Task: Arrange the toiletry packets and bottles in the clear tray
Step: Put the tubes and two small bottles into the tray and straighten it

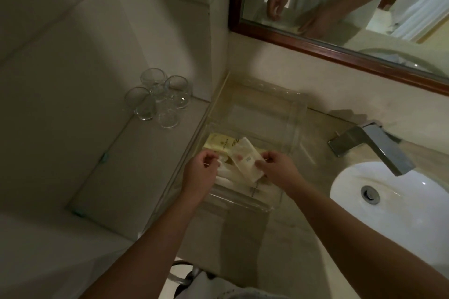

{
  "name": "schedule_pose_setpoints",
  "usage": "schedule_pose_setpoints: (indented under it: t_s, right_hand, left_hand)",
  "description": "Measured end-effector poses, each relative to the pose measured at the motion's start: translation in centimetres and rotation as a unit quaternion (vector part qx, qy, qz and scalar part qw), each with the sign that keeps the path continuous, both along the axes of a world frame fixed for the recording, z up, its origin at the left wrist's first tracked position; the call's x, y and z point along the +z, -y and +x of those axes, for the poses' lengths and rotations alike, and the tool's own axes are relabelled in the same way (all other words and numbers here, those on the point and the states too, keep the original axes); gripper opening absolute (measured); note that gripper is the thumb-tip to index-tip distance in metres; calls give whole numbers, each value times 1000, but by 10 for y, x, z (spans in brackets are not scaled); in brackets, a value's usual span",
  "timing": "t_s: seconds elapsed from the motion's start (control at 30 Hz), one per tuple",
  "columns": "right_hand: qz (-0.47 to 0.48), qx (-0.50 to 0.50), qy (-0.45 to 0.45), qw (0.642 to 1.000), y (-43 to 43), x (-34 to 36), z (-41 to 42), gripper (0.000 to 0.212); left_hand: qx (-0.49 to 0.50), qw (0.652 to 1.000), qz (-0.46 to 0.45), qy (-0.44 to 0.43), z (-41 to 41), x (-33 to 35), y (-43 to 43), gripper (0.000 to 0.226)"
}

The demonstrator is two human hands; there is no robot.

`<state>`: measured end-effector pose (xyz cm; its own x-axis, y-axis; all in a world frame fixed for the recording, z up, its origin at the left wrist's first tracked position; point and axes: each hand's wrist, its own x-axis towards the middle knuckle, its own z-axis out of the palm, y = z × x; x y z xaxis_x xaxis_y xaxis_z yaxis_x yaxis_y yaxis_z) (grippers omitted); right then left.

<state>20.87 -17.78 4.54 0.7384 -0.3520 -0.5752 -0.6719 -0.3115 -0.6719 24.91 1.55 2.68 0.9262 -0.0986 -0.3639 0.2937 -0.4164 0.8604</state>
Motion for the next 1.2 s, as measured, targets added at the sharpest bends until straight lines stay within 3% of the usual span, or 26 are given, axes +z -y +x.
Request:
schedule_pose_setpoints:
  t_s: [0.13,0.37,0.5,0.6,0.73,0.87,1.03,1.13,1.2]
  right_hand:
    - [-7,-10,-14,1000,-5,-3,9,12]
    - [-36,64,-25,997,2,10,15,16]
    - [-82,177,-12,981,-12,13,17,22]
    - [-108,205,10,973,-32,5,15,21]
    - [-147,227,9,963,-47,-3,15,19]
    - [-213,232,12,949,-49,-3,13,15]
    - [-254,222,2,941,-38,-3,5,13]
    - [-280,220,1,935,-37,-4,-2,23]
    - [-339,231,28,911,-38,-2,-9,31]
  left_hand:
    - [-17,1000,4,1,-3,0,-5,15]
    - [-15,1000,13,21,-4,4,-12,17]
    - [49,997,35,54,-7,9,-17,12]
    - [94,988,68,102,-10,5,-30,17]
    - [-15,977,114,180,-16,-7,-41,27]
    - [-169,943,153,242,-26,-14,-39,37]
    - [-263,917,169,246,-31,-17,-31,45]
    - [-306,906,177,234,-32,-18,-26,45]
    - [-323,900,185,225,-31,-18,-22,44]
